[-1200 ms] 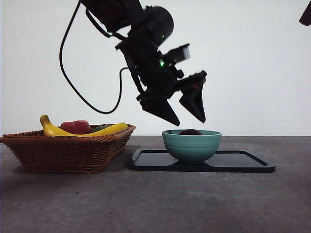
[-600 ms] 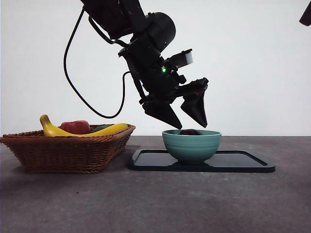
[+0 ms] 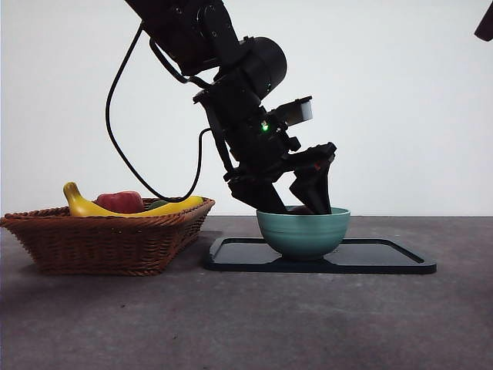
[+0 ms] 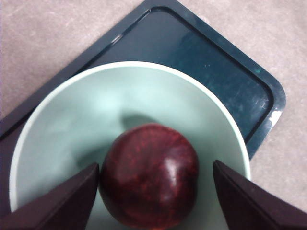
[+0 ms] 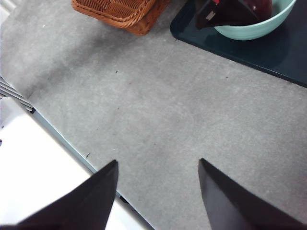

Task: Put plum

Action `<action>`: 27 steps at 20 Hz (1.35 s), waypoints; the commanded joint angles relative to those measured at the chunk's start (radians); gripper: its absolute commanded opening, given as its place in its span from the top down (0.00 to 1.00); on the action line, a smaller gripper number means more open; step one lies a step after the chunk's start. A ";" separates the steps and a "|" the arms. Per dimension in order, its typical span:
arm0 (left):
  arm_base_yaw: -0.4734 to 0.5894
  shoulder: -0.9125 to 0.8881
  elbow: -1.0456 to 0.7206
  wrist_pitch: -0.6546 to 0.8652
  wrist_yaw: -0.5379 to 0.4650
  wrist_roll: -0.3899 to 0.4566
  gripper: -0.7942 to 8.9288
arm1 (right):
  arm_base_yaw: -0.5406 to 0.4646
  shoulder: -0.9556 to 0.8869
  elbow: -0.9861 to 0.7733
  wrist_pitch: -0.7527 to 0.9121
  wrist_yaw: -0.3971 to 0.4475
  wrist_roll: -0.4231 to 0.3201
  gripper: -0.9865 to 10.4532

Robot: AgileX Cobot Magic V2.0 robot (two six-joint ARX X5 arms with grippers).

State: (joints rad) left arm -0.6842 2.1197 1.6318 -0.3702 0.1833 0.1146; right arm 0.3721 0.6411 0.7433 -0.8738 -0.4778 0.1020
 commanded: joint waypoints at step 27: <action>0.145 -0.637 0.055 -0.370 -0.030 -0.097 0.66 | 0.005 0.003 0.007 0.006 0.007 -0.002 0.68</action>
State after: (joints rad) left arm -0.5331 1.4715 1.6794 -0.7376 0.1551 0.0280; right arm 0.3721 0.6411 0.7433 -0.8742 -0.4713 0.1017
